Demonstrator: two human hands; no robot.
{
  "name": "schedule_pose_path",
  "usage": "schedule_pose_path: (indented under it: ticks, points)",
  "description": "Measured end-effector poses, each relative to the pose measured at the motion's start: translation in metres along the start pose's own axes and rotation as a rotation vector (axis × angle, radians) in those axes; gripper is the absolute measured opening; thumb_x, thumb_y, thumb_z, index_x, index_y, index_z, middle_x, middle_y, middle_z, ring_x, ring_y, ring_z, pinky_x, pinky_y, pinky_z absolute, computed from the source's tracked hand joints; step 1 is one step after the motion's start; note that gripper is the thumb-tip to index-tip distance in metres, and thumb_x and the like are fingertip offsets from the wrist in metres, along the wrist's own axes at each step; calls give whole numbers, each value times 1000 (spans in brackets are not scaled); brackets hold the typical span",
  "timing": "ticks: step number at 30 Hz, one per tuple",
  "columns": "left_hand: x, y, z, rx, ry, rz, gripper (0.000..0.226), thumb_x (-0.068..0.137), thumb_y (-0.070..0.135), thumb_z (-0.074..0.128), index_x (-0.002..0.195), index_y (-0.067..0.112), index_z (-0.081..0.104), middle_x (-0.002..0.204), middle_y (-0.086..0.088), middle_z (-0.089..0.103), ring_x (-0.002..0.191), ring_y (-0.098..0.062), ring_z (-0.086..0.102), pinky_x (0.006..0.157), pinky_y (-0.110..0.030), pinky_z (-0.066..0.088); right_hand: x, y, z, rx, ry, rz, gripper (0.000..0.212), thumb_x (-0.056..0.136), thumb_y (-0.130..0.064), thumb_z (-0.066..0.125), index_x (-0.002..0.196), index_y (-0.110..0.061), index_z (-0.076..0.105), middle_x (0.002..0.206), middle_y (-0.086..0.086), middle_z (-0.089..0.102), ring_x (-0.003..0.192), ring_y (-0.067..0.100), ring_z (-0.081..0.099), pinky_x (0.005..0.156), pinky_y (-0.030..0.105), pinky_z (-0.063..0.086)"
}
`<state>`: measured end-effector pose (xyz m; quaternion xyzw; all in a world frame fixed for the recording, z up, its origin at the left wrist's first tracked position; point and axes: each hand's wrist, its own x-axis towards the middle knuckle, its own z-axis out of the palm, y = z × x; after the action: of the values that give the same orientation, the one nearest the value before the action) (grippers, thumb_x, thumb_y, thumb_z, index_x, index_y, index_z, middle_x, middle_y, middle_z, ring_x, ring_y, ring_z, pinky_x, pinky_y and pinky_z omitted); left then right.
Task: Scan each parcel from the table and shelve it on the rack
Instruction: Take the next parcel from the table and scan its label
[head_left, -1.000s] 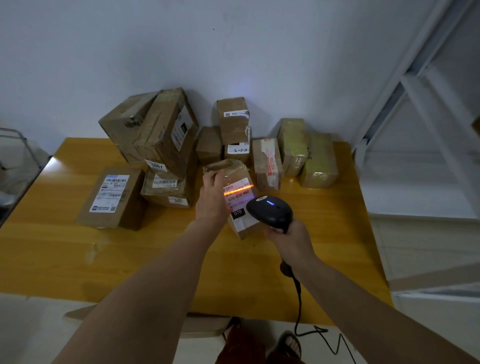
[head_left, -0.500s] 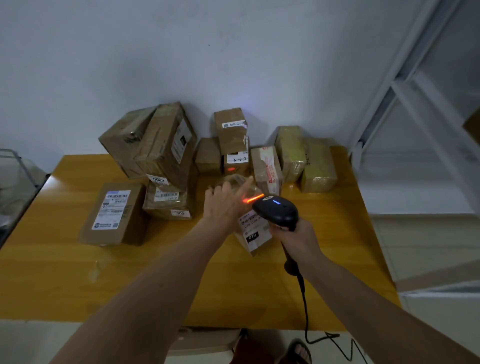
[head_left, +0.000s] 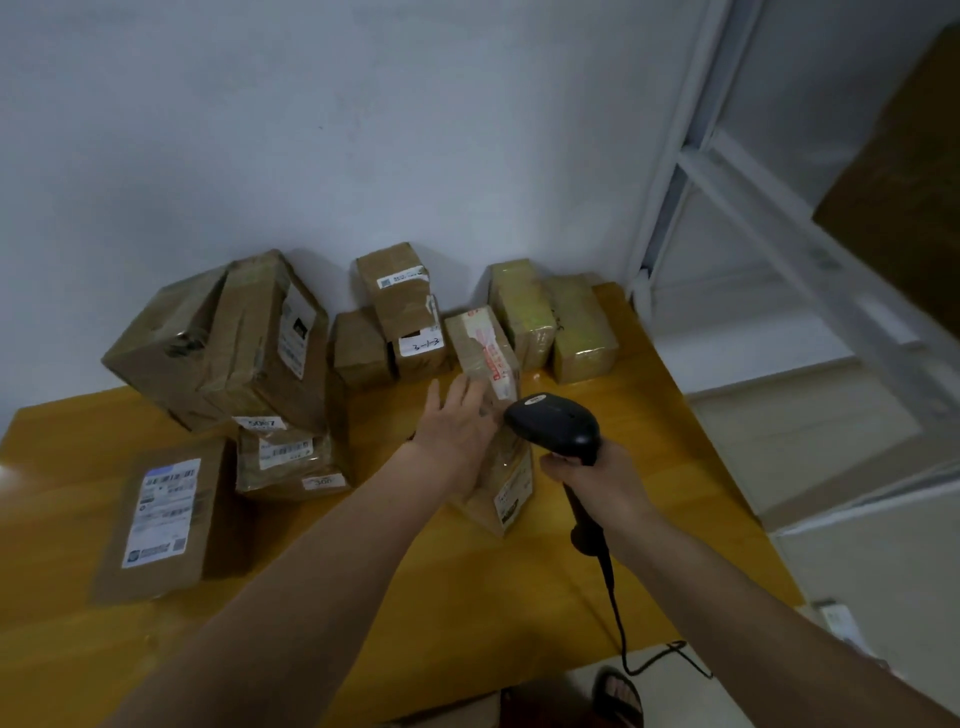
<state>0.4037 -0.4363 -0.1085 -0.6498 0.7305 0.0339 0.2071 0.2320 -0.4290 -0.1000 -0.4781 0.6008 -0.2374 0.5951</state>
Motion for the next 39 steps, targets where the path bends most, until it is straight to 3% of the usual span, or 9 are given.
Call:
schedule_pose_path:
  ticks: [2,3,7,10,21,26,29,33,39]
  points:
    - [6,1,0,-63,-56,65,113,66,43,84,153,18,16,158,-9,13,147,-30,8,119,-57,8,-1,4,-6,37,72,10,14,84,-3,67,97,3,64,78,10,56,71,20,50,57,25,36]
    - [8,2,-2,-116,-101,92,111,65,46,84,151,17,20,156,-9,22,146,-28,15,120,-53,10,-3,6,-9,53,108,17,17,83,-3,68,97,5,64,80,12,55,73,22,49,59,29,35]
    - [7,13,-10,-511,-276,41,107,58,51,87,142,17,29,138,-1,42,124,-22,43,98,-35,44,-13,12,-26,116,183,28,18,83,-6,70,98,1,65,83,11,56,78,24,51,65,33,38]
    - [0,33,-20,-674,-327,20,111,63,53,84,148,18,22,146,-2,35,129,-22,41,101,-38,45,-25,20,-45,164,242,26,20,81,-7,72,97,3,65,83,12,57,78,25,52,69,35,38]
    - [-42,175,-74,-544,-266,185,127,62,53,86,154,15,7,157,-4,20,143,-23,24,113,-36,33,-124,68,-176,301,434,-54,9,80,-2,71,87,1,66,77,11,58,73,24,55,65,32,41]
    - [-70,274,-88,-545,-183,295,120,57,48,90,148,18,18,142,-1,31,132,-20,34,104,-29,37,-191,115,-255,379,567,-47,9,79,-3,72,77,-3,63,73,12,57,71,23,52,64,31,40]
    - [-89,330,-96,-566,-18,322,112,52,47,91,140,21,27,127,1,29,124,-18,32,96,-26,37,-228,144,-299,426,644,-46,10,78,-5,73,76,-4,63,72,13,57,71,26,53,67,34,41]
    - [-112,398,-107,-648,195,299,108,52,46,91,140,27,31,131,-2,25,123,-19,25,102,-28,33,-277,175,-347,470,733,-75,11,79,-4,72,77,-8,62,78,14,58,76,26,54,72,34,42]
    - [-141,482,-122,-753,327,336,111,47,53,91,140,31,33,132,3,30,123,-14,33,101,-32,39,-333,208,-408,520,848,-97,14,75,-3,72,85,1,63,77,13,55,75,25,53,72,36,42]
